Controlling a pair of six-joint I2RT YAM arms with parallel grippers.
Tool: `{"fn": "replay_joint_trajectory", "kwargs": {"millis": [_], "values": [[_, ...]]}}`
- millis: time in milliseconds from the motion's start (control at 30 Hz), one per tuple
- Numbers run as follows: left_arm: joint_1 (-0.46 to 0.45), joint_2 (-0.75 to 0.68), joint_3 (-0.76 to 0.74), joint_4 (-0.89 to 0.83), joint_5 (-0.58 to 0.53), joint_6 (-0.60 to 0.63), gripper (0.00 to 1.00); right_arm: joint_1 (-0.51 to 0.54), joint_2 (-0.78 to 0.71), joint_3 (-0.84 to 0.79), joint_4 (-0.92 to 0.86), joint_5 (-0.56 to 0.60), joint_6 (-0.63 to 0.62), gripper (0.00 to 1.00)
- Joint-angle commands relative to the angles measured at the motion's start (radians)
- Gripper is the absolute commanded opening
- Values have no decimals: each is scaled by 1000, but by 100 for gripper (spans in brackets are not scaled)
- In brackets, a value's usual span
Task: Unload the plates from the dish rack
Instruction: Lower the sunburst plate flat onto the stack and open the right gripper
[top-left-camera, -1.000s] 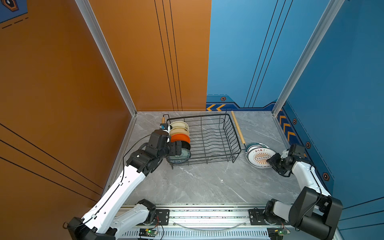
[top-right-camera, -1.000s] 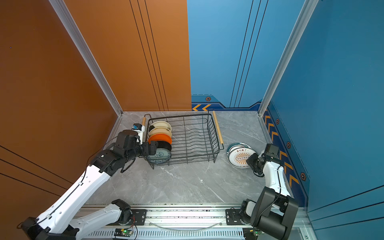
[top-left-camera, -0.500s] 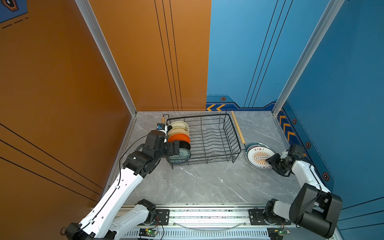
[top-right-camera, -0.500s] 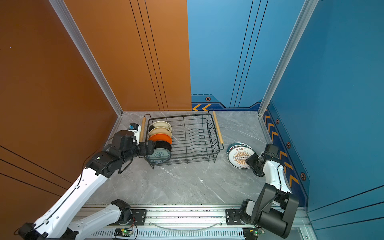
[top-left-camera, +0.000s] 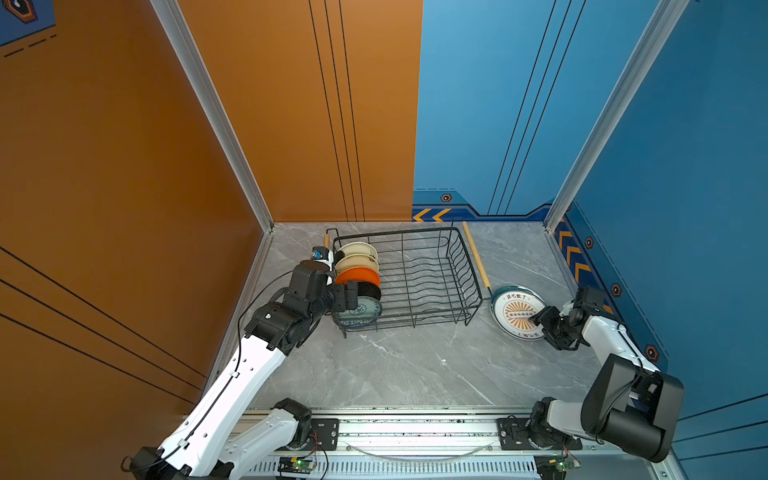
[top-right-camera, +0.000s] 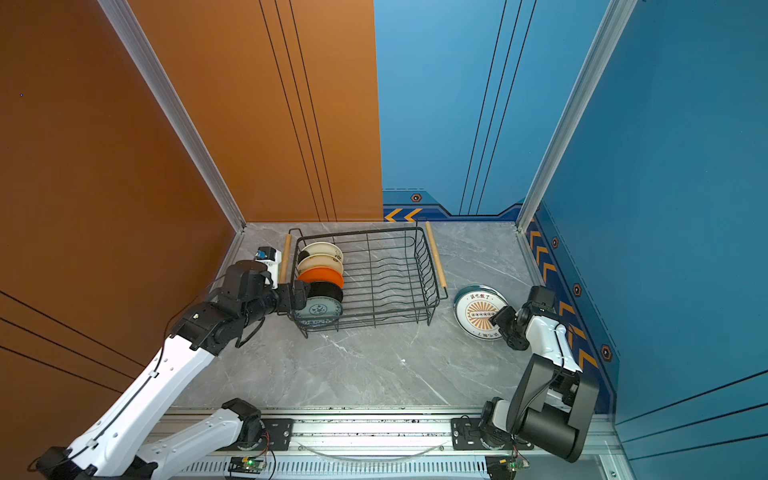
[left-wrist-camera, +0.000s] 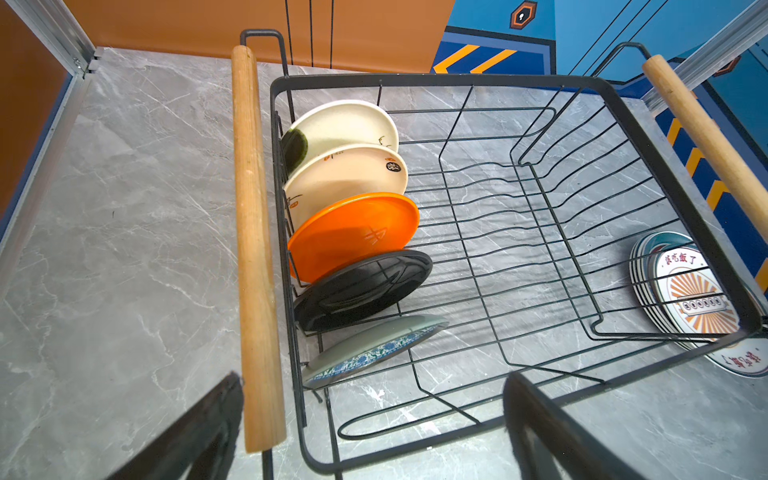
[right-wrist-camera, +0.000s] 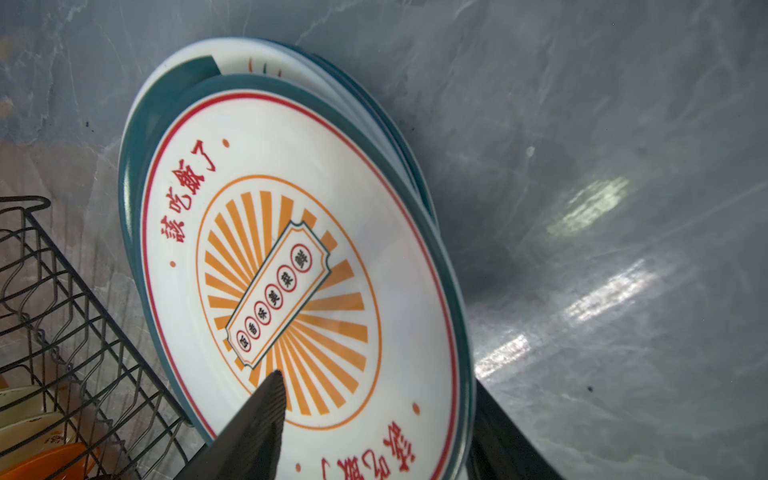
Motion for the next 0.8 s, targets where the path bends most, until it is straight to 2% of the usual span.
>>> {"fn": "replay_joint_trajectory", "kwargs": {"millis": [0, 267, 300, 333, 467, 767], "values": [[12, -17, -10, -18, 26, 13, 98, 27, 14, 44, 18, 45, 13, 70], [15, -24, -11, -27, 26, 17, 98, 84, 67, 95, 18, 83, 36, 82], [16, -27, -12, -28, 26, 17, 98, 93, 75, 101, 18, 88, 38, 90], [16, -29, -13, -29, 26, 18, 98, 101, 82, 109, 18, 100, 39, 93], [18, -36, -16, -29, 29, 19, 98, 122, 119, 135, 22, 121, 40, 97], [18, -34, -12, -32, 73, 59, 98, 148, 172, 173, 31, 162, 46, 100]]}}
